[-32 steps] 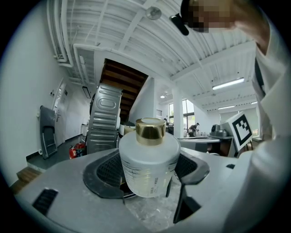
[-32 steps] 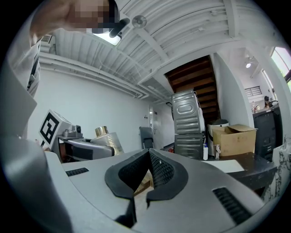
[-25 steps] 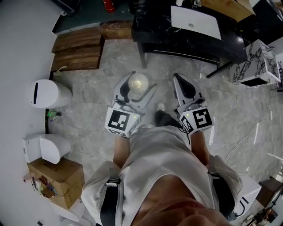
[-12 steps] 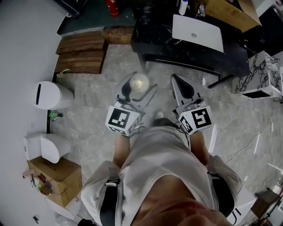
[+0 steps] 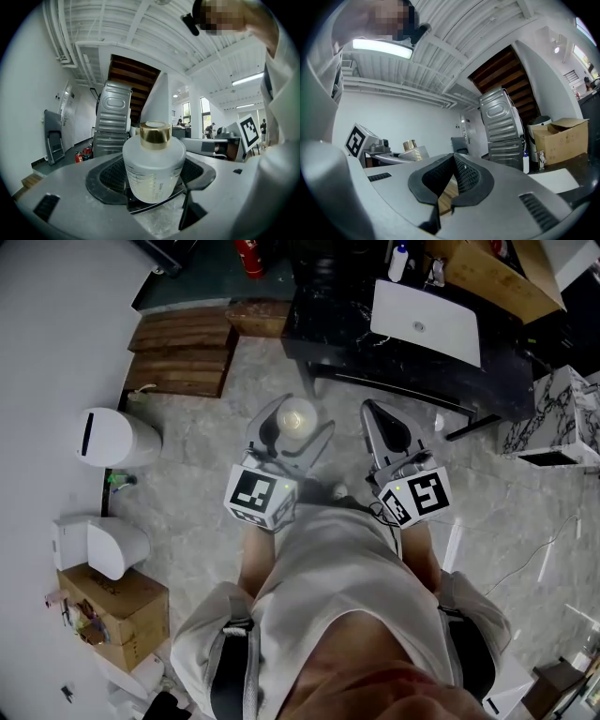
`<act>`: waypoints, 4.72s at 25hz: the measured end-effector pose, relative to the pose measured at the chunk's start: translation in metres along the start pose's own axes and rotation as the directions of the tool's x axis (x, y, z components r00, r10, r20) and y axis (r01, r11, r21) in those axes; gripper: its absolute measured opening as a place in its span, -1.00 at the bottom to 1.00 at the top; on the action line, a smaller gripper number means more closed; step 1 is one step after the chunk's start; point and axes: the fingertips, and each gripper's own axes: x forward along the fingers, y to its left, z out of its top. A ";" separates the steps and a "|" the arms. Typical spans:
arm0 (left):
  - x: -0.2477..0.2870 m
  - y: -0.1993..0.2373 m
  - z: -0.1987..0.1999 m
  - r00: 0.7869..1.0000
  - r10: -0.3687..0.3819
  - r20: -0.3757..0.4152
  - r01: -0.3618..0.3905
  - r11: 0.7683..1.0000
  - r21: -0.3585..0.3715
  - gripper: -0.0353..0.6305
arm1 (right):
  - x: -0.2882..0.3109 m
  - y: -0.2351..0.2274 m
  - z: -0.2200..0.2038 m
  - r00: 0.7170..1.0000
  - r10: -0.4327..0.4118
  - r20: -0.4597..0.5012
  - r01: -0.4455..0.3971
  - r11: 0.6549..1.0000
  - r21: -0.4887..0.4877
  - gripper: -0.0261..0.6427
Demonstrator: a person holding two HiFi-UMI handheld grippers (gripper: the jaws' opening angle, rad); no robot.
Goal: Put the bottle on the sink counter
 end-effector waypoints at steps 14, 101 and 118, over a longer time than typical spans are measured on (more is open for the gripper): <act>0.048 0.029 0.008 0.999 -0.032 0.009 0.032 0.999 0.016 0.07 | 0.039 -0.035 -0.003 1.000 -0.027 -0.011 0.027 1.000 -0.008 -0.93; 0.390 0.273 -0.011 0.991 0.004 -0.136 -0.004 1.000 -0.002 0.07 | 0.336 -0.309 -0.068 0.984 -0.041 -0.174 0.055 0.995 0.077 -0.93; 0.447 0.303 -0.054 0.978 0.010 -0.208 -0.009 1.000 0.008 0.07 | 0.361 -0.357 -0.111 0.966 -0.043 -0.257 0.076 0.990 0.117 -0.93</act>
